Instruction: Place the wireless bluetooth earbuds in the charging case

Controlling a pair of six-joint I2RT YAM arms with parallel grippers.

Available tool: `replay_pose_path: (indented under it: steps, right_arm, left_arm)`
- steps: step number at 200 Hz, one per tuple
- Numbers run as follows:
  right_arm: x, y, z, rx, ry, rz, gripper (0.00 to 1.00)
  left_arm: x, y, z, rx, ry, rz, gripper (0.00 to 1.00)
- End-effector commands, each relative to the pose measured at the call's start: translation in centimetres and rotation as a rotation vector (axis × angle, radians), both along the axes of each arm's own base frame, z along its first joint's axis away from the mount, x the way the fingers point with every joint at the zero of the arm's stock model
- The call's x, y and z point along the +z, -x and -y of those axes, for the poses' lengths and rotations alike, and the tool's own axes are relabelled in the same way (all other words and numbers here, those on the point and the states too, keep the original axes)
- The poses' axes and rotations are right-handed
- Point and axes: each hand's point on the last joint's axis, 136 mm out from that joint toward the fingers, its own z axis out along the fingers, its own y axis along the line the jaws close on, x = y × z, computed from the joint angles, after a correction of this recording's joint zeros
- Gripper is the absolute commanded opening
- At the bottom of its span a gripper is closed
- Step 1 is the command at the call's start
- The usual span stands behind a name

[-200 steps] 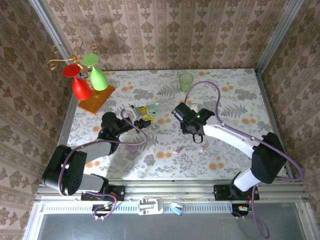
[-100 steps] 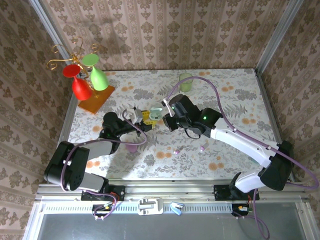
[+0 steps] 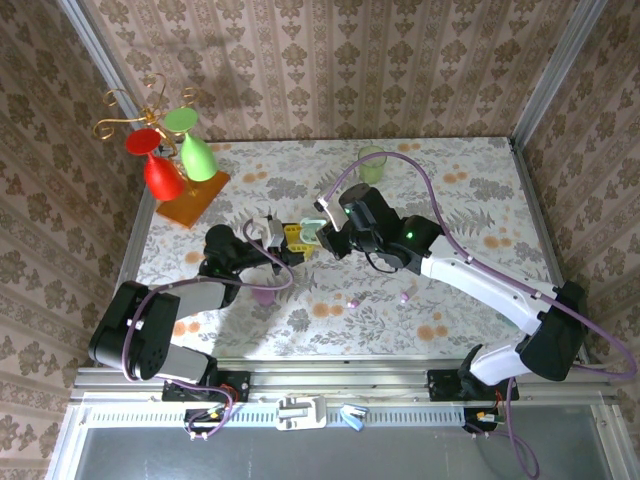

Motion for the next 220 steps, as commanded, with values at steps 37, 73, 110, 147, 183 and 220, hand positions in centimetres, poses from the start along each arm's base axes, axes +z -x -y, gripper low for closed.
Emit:
replay_pose_path:
  steps: [37, 73, 110, 147, 183, 220]
  right_arm:
    - [-1.0, -0.4, 0.1, 0.009, 0.01, 0.007, 0.16]
    - [-0.7, -0.7, -0.2, 0.005, -0.003, 0.009, 0.16]
    - [-0.8, -1.2, -0.2, -0.016, 0.001, 0.006, 0.17]
    - [-1.1, -1.2, -0.1, -0.02, 0.001, 0.001, 0.2]
    - [-1.1, -1.1, -0.1, -0.023, -0.006, 0.002, 0.24]
    - [-1.2, -1.3, -0.3, -0.02, -0.01, -0.004, 0.18]
  left_arm:
    - [1.6, 0.6, 0.3, -0.041, 0.034, 0.028, 0.18]
    - [1.4, 0.7, 0.2, -0.039, 0.035, 0.028, 0.18]
    - [1.5, 0.6, 0.2, -0.035, 0.037, 0.034, 0.17]
    - [1.8, 0.4, 0.2, -0.031, 0.043, 0.04, 0.18]
    - [1.9, 0.3, 0.1, -0.027, 0.048, 0.04, 0.17]
    - [2.0, 0.3, 0.1, -0.028, 0.052, 0.041, 0.18]
